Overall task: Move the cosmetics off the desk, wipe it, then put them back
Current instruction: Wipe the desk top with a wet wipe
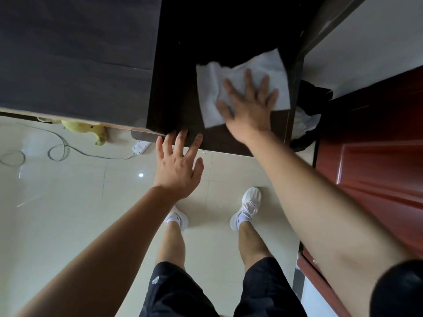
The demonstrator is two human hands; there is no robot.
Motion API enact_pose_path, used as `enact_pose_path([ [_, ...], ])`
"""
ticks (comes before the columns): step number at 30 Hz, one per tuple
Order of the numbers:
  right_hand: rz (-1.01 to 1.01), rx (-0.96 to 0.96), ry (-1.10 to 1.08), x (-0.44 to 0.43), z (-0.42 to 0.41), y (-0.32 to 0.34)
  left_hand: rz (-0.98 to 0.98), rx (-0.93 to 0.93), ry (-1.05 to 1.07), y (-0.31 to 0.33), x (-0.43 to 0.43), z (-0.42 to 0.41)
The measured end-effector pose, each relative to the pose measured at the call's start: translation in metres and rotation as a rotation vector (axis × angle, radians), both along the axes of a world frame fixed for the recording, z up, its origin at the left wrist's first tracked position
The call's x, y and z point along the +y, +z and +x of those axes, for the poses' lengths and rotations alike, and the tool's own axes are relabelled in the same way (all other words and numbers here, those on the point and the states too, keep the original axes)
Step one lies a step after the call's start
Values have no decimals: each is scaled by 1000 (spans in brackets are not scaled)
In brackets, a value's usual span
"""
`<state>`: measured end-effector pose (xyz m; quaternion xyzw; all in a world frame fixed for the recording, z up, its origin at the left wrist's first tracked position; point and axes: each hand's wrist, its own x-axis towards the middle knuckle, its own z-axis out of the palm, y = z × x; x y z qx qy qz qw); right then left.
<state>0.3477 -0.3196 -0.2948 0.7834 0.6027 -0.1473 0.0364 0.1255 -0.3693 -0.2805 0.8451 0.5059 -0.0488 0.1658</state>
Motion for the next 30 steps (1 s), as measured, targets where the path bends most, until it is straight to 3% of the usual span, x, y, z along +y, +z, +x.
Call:
enact_pose_path([
  [3, 107, 30, 68, -59, -7, 7, -49, 48, -29, 10, 7, 0],
  [7, 248, 108, -4, -105, 2, 15, -148, 127, -73, 33, 12, 2],
  [10, 247, 245, -128, -102, 10, 35, -157, 18, -121, 61, 17, -1],
  [16, 319, 302, -253, -76, 11, 111, -185, -168, -181, 122, 54, -18],
  [20, 413, 277, -262, -43, 9, 178, -183, -129, -220, 157, 82, -23],
  [25, 668, 166, -221, 9, 17, 253, 9, -123, -224, 193, 122, -12],
  [30, 682, 119, -216, 63, 35, 263, 94, -102, -151, 189, 157, 2],
])
